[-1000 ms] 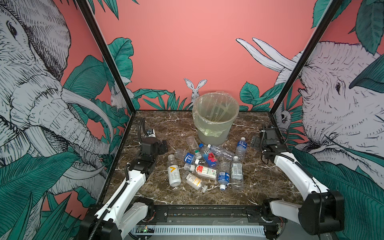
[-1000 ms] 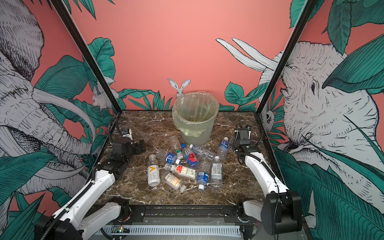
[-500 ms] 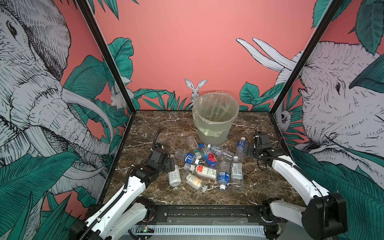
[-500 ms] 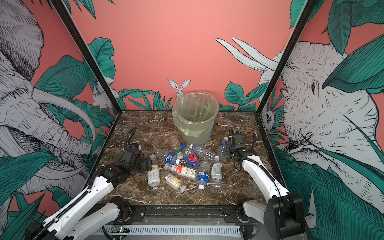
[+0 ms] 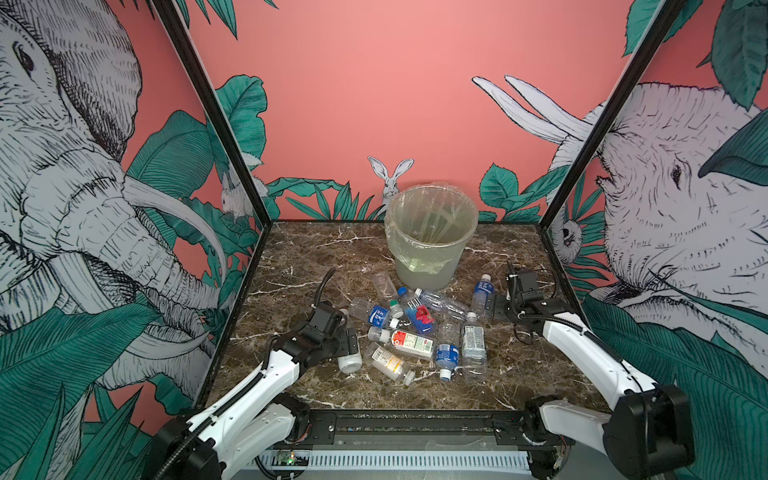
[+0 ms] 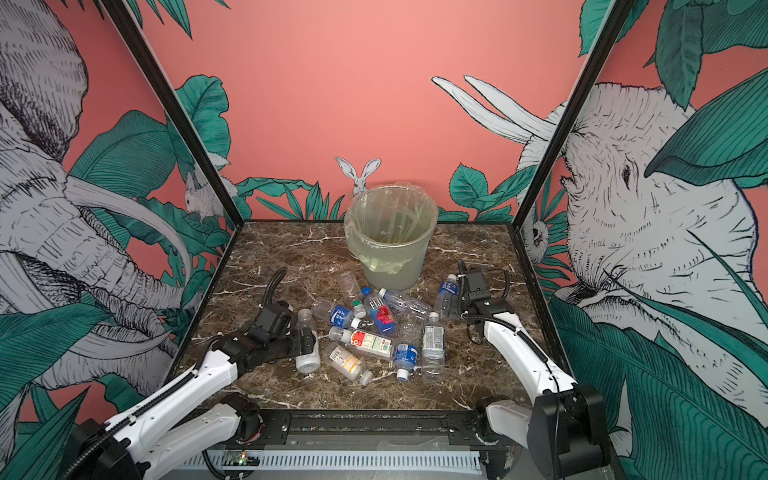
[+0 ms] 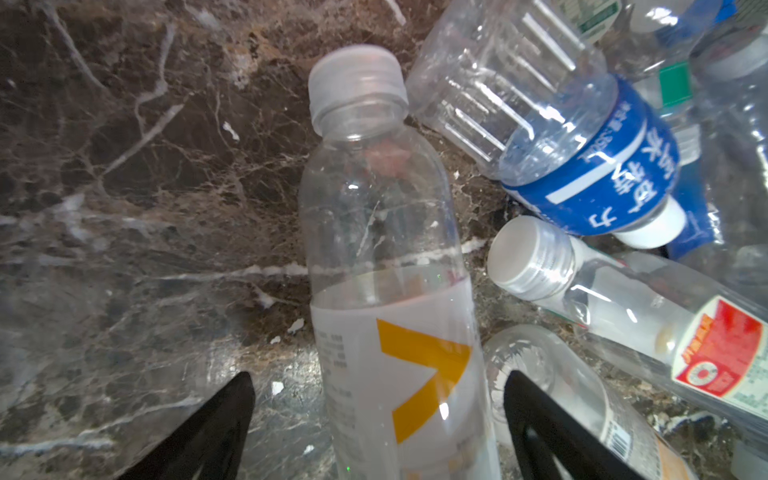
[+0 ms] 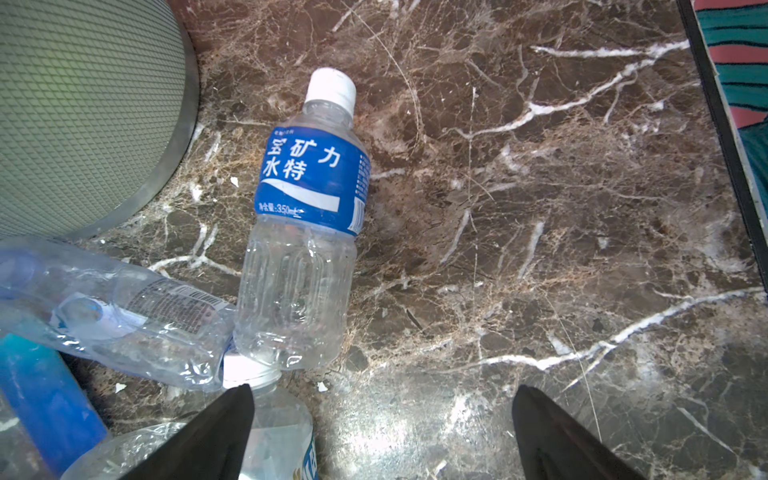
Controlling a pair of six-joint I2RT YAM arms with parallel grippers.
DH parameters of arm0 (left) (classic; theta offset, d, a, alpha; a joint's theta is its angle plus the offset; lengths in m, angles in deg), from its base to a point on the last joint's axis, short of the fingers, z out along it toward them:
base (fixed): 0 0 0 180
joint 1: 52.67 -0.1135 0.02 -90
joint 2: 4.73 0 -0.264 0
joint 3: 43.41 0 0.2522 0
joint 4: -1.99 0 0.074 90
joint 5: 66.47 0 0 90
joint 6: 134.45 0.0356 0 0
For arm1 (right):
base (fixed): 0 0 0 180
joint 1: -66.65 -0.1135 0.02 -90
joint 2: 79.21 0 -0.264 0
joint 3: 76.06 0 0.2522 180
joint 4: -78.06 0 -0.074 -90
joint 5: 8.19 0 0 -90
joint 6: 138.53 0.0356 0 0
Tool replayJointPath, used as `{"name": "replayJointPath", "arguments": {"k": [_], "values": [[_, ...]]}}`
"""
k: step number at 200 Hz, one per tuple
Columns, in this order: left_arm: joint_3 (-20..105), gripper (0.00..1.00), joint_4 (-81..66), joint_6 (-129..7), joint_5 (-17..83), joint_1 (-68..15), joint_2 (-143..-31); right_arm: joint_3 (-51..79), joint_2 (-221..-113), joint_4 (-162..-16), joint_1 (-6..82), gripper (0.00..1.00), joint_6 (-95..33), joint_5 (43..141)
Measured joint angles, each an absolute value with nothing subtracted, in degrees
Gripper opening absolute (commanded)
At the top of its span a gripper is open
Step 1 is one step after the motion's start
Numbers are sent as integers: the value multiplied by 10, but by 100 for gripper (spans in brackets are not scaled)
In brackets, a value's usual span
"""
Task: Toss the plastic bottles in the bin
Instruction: 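Grasp the yellow-chevron bottle with the left gripper while the right arm approaches, then lift the yellow-chevron bottle with the left gripper over the bin and release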
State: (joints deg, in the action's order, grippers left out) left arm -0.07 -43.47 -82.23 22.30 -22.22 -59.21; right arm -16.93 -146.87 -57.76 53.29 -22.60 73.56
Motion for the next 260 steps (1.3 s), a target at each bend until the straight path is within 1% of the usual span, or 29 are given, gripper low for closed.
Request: {"name": "replayJointPath", "arguments": {"k": [42, 85, 100, 110, 126, 137, 164, 185, 228, 260], "values": [[-8, 94, -406, -823, 231, -222, -640, -180, -1474, -584, 532, 99, -226, 742], [-10, 87, -392, -822, 227, -222, -677, -182, -1491, -593, 530, 99, -226, 751], [-14, 78, -386, -822, 225, -222, -683, -182, -1497, -595, 530, 99, -226, 752], [-18, 69, -384, -818, 224, -222, -685, -182, -1500, -598, 529, 99, -226, 752], [-21, 59, -383, -816, 219, -222, -683, -182, -1504, -603, 528, 99, -226, 752], [-25, 55, -379, -810, 217, -222, -676, -182, -1506, -605, 528, 99, -226, 753], [-37, 51, -386, -802, 205, -222, -629, -182, -1507, -610, 527, 99, -226, 753], [-39, 47, -388, -785, 195, -222, -564, -188, -1506, -620, 527, 99, -226, 754], [-39, 49, -382, -729, 196, -222, -417, -268, -1442, -678, 524, 99, -230, 768], [-38, 50, -358, -692, 217, -222, -365, -275, -1418, -705, 524, 100, -236, 769]]}}
